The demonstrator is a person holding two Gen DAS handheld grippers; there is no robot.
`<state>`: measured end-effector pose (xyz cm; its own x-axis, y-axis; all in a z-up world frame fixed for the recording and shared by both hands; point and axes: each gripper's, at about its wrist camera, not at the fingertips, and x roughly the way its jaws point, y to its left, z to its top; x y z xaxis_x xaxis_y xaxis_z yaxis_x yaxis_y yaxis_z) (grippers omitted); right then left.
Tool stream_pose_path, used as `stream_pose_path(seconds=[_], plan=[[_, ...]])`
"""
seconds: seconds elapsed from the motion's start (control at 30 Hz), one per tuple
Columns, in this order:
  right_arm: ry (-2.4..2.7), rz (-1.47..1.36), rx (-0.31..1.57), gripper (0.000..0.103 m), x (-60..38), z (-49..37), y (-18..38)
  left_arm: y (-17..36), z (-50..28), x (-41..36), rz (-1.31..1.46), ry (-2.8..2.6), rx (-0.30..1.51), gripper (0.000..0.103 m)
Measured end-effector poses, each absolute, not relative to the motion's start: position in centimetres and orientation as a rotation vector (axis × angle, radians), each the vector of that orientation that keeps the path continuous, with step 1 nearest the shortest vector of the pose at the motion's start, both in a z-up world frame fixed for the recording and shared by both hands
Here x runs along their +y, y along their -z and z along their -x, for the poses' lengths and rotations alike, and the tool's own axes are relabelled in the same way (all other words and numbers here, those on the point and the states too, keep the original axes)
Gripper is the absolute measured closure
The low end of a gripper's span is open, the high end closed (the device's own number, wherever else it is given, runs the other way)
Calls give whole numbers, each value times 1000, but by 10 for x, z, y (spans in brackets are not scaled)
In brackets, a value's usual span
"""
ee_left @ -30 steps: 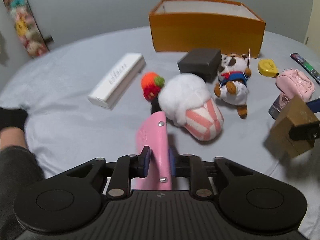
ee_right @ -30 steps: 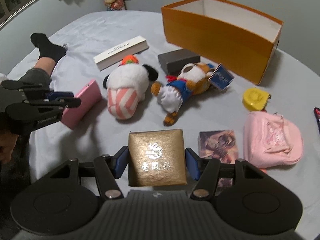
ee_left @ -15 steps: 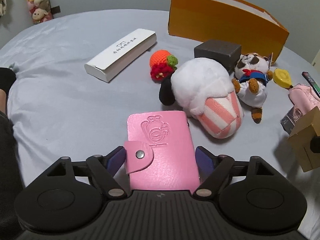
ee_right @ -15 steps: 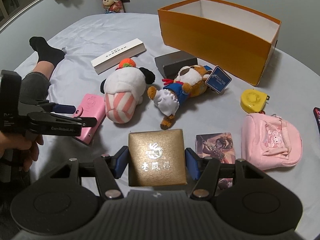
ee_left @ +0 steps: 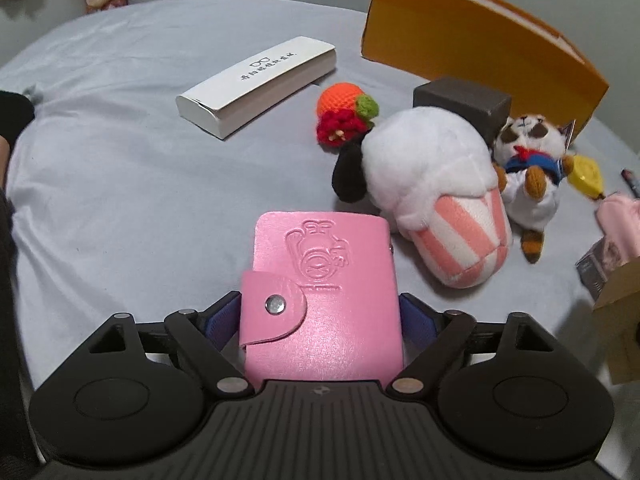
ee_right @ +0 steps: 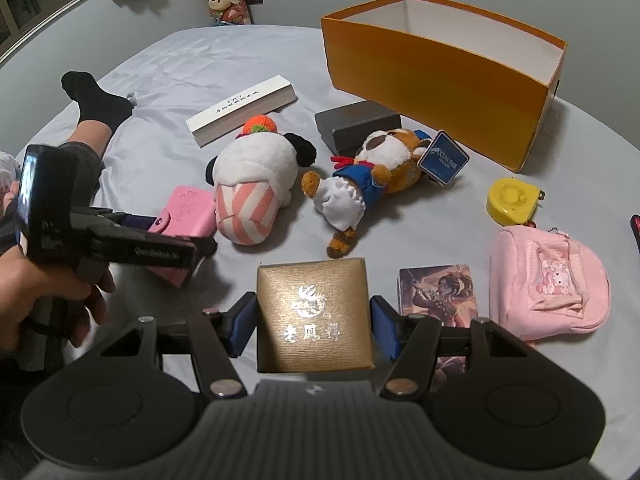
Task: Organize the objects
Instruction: 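Lift the pink wallet with the left tool while the right tool lifts the gold box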
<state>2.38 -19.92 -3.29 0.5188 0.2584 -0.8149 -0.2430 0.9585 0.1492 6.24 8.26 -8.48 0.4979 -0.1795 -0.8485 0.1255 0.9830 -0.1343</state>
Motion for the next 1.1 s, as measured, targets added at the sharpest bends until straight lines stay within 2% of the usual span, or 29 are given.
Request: stream_pose_path(seconds=[0.27,0.6,1.1], plan=[[-299,-24,969,41,-201,-23,30,66,-52,75,-3,209,978,12],[-283,-71,926,41,-215,-37,10,2,-67,58,-38,300,873,12],[-207,-86,776,41,-267,-118,-59,-75,-182,-25,-190,486,771,12]])
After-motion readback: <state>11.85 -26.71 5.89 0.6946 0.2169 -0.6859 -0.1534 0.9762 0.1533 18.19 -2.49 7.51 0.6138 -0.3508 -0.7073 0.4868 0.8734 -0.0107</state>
